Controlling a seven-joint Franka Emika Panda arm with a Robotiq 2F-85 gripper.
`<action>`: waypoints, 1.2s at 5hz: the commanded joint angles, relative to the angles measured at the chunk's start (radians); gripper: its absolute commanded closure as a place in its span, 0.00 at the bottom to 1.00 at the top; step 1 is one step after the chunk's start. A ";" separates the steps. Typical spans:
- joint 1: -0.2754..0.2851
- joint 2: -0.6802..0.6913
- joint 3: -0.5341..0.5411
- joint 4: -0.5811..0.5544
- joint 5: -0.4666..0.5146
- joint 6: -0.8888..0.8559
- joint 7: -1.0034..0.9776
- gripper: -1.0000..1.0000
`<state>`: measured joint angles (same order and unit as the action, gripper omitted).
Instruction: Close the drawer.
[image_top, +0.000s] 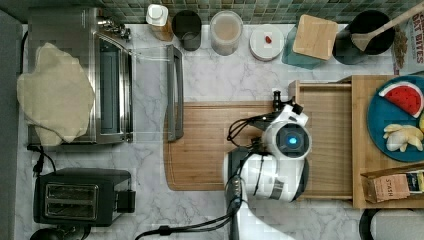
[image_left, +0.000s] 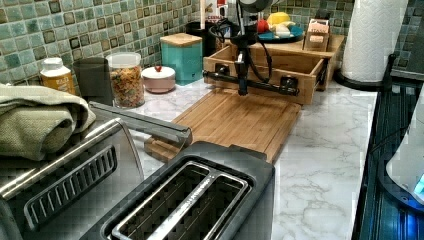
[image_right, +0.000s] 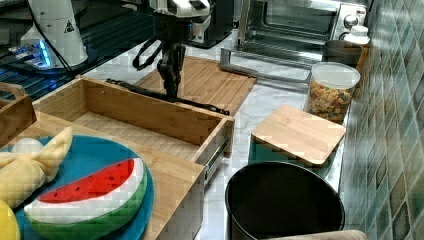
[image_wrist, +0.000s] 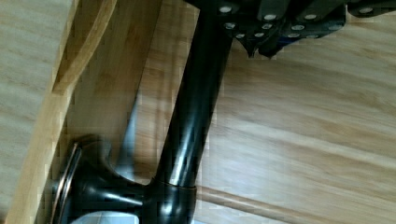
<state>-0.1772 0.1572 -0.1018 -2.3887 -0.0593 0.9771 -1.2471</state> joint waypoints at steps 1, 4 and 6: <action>-0.261 0.128 -0.213 0.325 0.099 -0.030 -0.092 1.00; -0.162 0.064 -0.380 0.251 -0.138 0.062 0.171 1.00; -0.152 0.065 -0.390 0.251 -0.134 0.063 0.168 1.00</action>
<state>-0.1907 0.2866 -0.3325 -2.2363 -0.1672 1.0322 -1.0840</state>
